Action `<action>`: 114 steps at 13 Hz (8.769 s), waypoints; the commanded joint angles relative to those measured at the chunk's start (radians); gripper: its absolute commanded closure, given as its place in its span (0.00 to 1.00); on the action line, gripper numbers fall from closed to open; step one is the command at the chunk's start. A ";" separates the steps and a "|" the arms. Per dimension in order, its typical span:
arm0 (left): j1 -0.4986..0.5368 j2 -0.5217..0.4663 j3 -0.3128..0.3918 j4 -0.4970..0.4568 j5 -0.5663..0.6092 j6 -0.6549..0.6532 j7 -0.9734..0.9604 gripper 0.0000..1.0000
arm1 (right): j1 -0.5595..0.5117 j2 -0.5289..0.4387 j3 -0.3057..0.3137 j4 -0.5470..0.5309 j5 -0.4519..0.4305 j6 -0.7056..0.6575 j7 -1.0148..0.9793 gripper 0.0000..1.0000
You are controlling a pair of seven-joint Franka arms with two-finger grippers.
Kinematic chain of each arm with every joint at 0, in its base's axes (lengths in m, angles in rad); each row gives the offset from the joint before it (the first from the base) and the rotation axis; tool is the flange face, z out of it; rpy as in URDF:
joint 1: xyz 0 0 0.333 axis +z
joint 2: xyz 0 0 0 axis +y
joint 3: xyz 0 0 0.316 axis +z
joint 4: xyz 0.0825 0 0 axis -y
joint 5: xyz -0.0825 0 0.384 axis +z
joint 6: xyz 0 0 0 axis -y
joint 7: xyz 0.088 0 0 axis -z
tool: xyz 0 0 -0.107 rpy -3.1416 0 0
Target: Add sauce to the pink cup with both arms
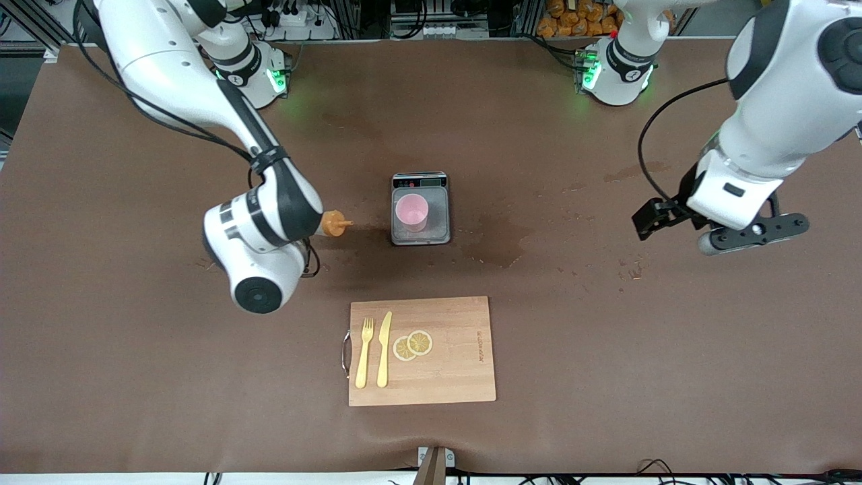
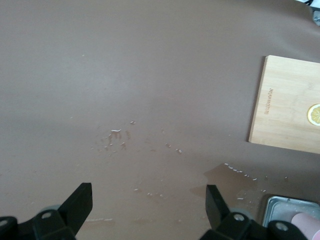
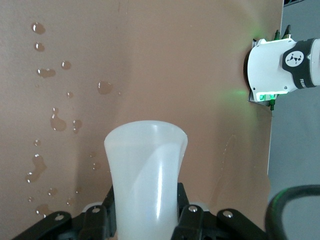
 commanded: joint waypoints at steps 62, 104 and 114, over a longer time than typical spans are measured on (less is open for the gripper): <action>-0.094 -0.071 0.279 0.003 -0.052 -0.197 0.338 0.00 | -0.583 0.040 -0.006 0.095 0.151 -0.064 -1.191 0.46; -0.078 -0.151 0.270 -0.037 -0.100 -0.161 0.393 0.00 | -0.250 -0.355 0.000 0.273 -0.010 -0.198 -1.256 0.00; -0.080 -0.150 0.270 -0.040 -0.098 -0.165 0.392 0.00 | -0.336 -0.734 -0.009 -0.318 -0.019 0.289 -1.652 0.00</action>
